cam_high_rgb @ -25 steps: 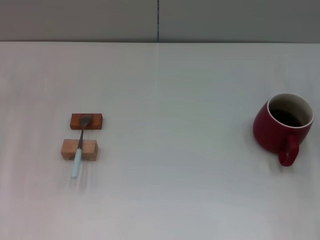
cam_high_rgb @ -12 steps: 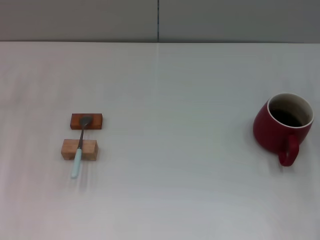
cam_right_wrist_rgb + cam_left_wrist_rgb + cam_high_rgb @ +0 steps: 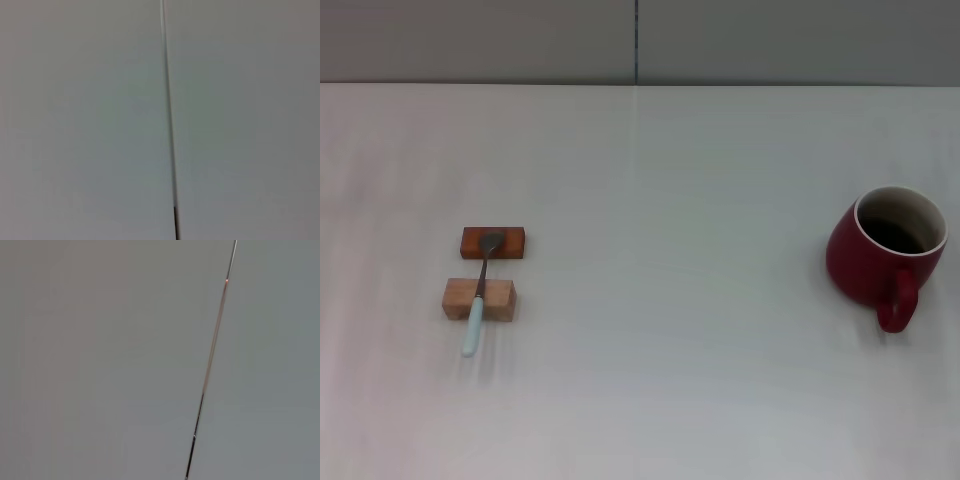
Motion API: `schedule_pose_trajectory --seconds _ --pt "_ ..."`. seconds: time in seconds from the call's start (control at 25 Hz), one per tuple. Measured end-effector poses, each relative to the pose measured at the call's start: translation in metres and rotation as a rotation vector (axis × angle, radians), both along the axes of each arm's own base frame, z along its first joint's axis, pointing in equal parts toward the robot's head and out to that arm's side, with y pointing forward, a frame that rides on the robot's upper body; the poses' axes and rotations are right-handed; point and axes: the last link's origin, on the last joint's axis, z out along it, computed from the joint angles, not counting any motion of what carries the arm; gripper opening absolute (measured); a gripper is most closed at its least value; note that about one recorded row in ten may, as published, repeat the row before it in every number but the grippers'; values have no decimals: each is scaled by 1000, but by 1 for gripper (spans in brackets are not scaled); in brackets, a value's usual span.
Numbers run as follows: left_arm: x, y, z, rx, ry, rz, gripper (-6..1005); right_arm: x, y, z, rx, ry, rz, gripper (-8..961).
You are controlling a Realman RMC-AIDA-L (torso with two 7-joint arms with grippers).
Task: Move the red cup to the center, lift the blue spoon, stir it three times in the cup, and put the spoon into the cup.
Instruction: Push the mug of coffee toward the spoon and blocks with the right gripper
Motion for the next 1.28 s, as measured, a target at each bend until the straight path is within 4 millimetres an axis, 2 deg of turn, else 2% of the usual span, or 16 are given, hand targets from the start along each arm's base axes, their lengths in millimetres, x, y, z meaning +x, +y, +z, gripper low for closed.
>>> schedule_pose_trajectory --seconds 0.2,0.48,0.68,0.92,1.04,1.28 --pt "4 8 -3 -13 12 16 840 6 -12 -10 -17 38 -23 626" --pt "6 16 3 24 22 40 840 15 -49 -32 -40 126 -45 625" --pt "9 20 5 30 22 38 840 22 -82 -52 -72 195 -84 475" --pt "10 23 11 50 15 40 841 30 -126 -63 -44 213 -105 248" --pt "10 24 13 54 16 41 841 33 -142 -63 -33 203 -111 220" --pt "9 24 15 63 11 44 841 37 -148 -60 -30 176 -114 157"
